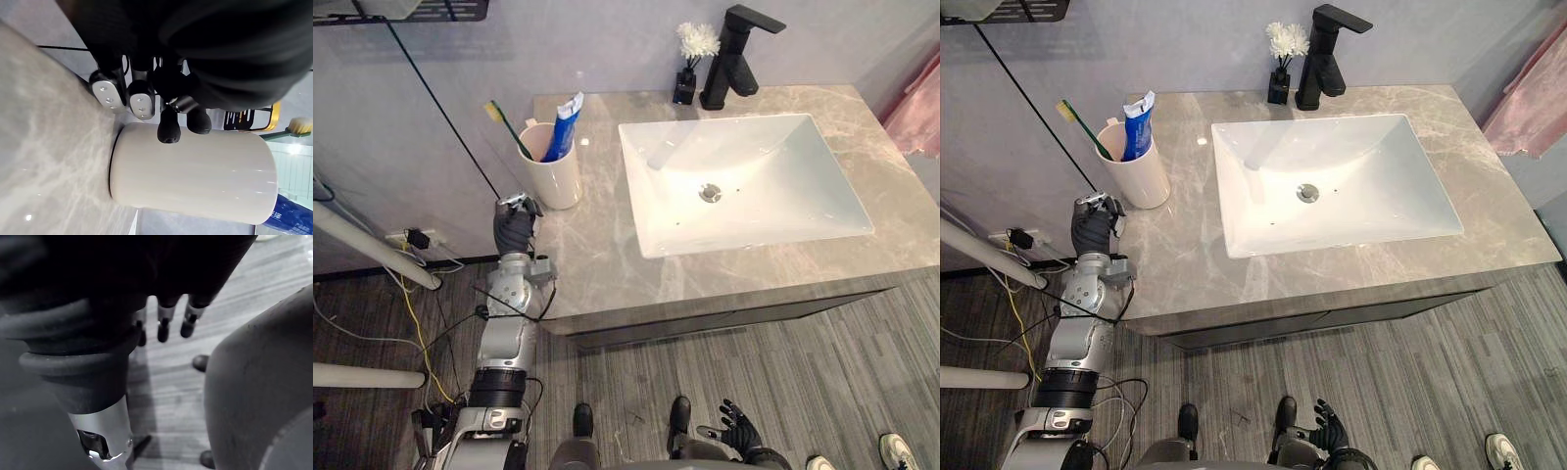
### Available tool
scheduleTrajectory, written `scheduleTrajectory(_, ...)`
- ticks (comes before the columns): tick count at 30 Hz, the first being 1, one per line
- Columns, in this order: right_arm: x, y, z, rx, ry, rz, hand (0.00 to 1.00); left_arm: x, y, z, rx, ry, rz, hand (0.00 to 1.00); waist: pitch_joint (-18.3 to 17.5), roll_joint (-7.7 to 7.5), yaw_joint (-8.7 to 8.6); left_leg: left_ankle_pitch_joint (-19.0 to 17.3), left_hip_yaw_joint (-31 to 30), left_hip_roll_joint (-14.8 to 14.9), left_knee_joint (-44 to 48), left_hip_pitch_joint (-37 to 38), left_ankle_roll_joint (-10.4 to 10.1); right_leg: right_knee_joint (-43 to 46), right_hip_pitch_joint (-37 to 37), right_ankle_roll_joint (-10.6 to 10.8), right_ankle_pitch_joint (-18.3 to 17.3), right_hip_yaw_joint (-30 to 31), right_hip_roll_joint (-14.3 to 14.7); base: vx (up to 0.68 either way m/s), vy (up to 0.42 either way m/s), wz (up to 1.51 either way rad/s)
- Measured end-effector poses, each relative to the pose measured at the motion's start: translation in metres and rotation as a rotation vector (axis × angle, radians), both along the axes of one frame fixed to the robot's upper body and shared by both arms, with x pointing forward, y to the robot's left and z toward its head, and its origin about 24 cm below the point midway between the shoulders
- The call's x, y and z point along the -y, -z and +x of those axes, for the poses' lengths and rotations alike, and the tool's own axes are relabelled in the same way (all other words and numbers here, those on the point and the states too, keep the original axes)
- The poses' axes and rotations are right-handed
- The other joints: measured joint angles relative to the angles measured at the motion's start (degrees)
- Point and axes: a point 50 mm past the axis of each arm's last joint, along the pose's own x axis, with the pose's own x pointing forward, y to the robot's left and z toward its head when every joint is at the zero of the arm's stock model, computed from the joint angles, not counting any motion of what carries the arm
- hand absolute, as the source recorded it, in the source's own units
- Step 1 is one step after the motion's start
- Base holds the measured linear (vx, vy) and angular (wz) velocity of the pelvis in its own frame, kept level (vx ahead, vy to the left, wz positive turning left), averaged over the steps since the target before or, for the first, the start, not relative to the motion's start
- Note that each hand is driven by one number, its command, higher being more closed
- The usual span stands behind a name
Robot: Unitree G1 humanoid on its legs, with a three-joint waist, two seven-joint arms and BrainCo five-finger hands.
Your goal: Organize washtable
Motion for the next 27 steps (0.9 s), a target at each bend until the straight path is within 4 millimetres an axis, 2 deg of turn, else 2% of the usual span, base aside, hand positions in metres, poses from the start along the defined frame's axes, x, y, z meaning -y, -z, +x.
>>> scheduleTrajectory(6,0.0,-0.001,0.001,0.006,0.002,0.0,0.0,0.001,-0.01,0.007,0.02,-0.003,0.018,1.0,0.4,-0.05,-0.07,0.0,0.0,0.0,0.0,-0.5,0.0,0.1,-0.5,0.0,0.0,0.0,0.0,0.0,0.0,0.0)
scheduleTrajectory(13,0.0,0.0,0.0,0.005,0.003,0.0,0.0,0.006,-0.012,0.009,0.025,0.021,0.034,1.0,0.4,-0.05,-0.03,0.1,-0.1,-0.1,0.3,-0.7,0.0,0.1,-0.5,0.0,0.0,0.0,-0.1,0.0,-0.001,0.01)
scheduleTrajectory(27,0.0,-0.001,0.001,0.015,0.006,0.0,0.0,0.043,-0.024,0.011,0.064,0.158,0.063,1.0,1.5,-0.14,0.1,0.0,-0.8,0.0,1.9,-2.2,0.0,0.1,-0.8,0.0,0.1,-0.1,-0.1,-0.01,-0.007,0.03)
